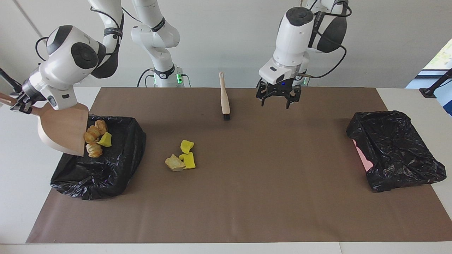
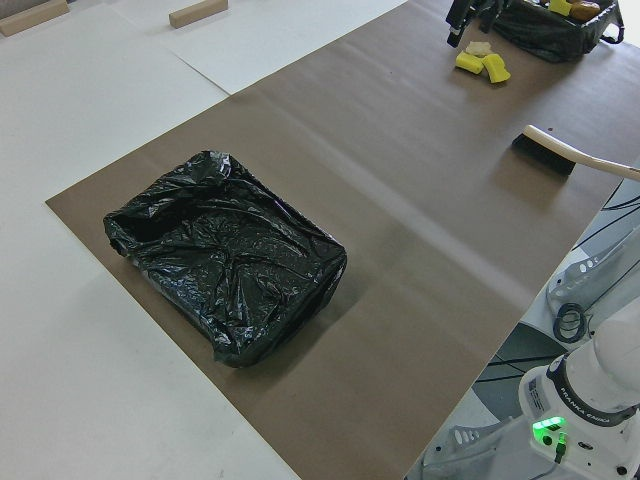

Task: Sweep and dump trash in bin
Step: 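Tip the dustpan with the right gripper while the left gripper drops the brush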

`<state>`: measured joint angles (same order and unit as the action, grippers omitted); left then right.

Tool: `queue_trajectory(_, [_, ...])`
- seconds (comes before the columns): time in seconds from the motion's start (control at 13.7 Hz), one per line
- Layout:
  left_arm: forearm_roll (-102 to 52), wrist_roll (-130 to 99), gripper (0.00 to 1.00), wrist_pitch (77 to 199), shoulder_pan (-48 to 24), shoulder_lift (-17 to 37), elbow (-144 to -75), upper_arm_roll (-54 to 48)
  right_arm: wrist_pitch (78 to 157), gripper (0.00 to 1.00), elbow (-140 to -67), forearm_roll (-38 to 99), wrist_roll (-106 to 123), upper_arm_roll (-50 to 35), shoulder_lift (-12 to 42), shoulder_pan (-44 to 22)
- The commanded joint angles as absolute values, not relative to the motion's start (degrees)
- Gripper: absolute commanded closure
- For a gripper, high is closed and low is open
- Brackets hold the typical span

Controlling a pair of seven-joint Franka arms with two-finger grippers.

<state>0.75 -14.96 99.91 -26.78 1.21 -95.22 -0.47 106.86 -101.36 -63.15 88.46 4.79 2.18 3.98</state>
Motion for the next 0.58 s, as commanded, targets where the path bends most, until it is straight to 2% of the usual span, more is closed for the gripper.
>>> queue_trajectory(0.0, [1.7,-11.3,0.00,94.8,-22.6,1.2,-89.6,-0.6,102.5,1.00,-101.6,-63.2,89.6,4.1,-2.0,0.6])
queue_trajectory(0.29, [1.5,0.2,0.00,85.2,-15.9,0.4,-83.8,-0.7,92.5,1.00,-99.9,-53.9,79.6,-3.3,-2.6,-0.9])
queue_trajectory(0.51, [1.1,6.0,0.00,81.4,-10.6,0.4,-79.6,-0.7,91.1,1.00,-99.8,-39.4,67.7,-6.6,-2.6,-0.9])
